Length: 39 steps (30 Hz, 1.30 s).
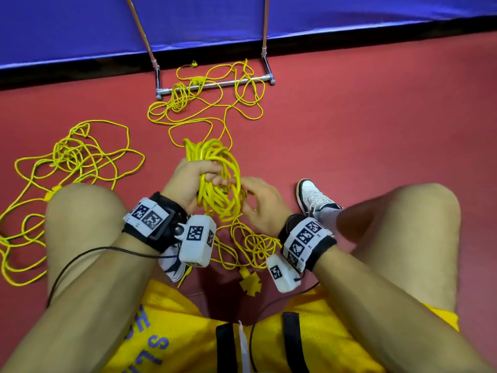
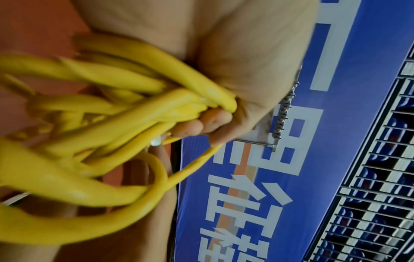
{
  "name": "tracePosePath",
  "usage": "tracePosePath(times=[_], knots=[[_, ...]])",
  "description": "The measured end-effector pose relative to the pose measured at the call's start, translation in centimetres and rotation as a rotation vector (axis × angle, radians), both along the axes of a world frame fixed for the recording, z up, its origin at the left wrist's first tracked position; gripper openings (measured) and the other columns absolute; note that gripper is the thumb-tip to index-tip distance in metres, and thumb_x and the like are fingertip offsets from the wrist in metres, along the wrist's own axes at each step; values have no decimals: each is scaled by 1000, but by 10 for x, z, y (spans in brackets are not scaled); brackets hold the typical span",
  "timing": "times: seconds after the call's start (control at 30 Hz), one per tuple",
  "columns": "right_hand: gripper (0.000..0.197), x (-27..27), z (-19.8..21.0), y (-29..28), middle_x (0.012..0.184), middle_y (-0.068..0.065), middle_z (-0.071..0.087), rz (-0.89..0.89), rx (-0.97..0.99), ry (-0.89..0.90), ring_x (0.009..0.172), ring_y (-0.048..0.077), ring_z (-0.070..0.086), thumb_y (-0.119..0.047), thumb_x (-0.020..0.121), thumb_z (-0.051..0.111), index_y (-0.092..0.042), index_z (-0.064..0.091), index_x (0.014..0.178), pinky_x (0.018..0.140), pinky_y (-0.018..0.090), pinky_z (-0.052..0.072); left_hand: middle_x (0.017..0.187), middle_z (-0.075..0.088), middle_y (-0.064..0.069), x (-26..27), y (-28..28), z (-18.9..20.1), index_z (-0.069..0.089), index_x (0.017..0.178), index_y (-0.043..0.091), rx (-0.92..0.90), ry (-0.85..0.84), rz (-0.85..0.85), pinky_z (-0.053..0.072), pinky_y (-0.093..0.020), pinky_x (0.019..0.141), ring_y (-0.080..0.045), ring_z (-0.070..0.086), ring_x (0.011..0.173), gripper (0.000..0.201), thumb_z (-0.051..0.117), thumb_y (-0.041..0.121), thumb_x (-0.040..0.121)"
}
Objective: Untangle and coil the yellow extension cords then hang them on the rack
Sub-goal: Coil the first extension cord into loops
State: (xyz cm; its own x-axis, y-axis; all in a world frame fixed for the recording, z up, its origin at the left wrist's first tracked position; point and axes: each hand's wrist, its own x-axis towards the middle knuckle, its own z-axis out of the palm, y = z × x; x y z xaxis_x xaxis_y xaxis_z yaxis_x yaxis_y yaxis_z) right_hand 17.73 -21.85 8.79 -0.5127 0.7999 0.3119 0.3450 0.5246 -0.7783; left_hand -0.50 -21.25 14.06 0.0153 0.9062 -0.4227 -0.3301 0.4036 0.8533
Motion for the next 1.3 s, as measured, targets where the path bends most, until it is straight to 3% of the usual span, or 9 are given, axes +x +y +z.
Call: tracePosePath(times=[0.13,0.27,0.33,0.43,0.57,0.63,0.93,1.07,1.3], knots=[[63,-10,-2,-17,111,0,63,67,-213,167,95,20,59,-17,76,72,-27,52,135,89,45,50,50,40,-6,1,0,-2,41,43,16,-104,-75,95,50,-34,60,-26,45,58,46,52,10,87],[10,-20,4,-27,84,-9,64,-76,-459,284,79,23,60,-40,89,62,-32,59,95,79,46,53,55,36,-8,6,0,-5,40,53,11,-129,42,179,50,-29,47,-23,45,53,34,60,9,80],[28,-24,6,-26,82,-2,66,-204,-546,263,82,24,63,-52,93,49,-28,62,85,82,47,53,53,36,-8,7,2,-8,42,58,9,-114,101,238,47,-28,47,-22,44,50,25,63,7,73],[47,-23,17,-15,78,0,67,-339,-674,429,80,19,64,-41,102,37,-21,56,65,82,38,51,43,41,-4,0,8,-10,50,49,11,-103,210,371,41,-29,51,-22,42,42,29,62,3,74],[41,13,33,20,58,1,32,-502,-971,783,40,11,31,-33,100,47,-21,36,62,46,25,25,44,37,-1,-26,17,-6,46,51,12,-140,128,593,39,-26,50,-20,40,39,29,59,2,74],[37,39,34,40,58,1,26,-635,-908,743,41,12,23,-35,92,58,-24,41,60,47,26,13,44,37,-1,-36,19,-4,46,46,14,-134,99,649,39,-25,49,-20,41,40,32,59,3,73],[41,68,21,62,75,9,62,-974,-235,167,77,29,58,-39,101,47,-7,59,77,75,41,46,41,31,3,-4,-4,3,52,59,13,-133,-23,272,45,-30,54,-15,40,36,30,59,5,86],[33,57,10,49,129,10,57,-753,-191,-475,123,33,49,-22,85,59,-18,61,118,100,43,38,38,31,5,26,-23,12,41,64,14,-217,-182,-89,43,-32,67,-12,39,37,28,57,15,87],[41,2,1,13,101,-3,72,-125,-755,137,102,21,65,-72,86,43,-39,64,96,100,55,44,40,29,5,24,-12,13,45,57,16,-111,-106,-19,49,-29,59,-12,36,40,41,54,14,97]])
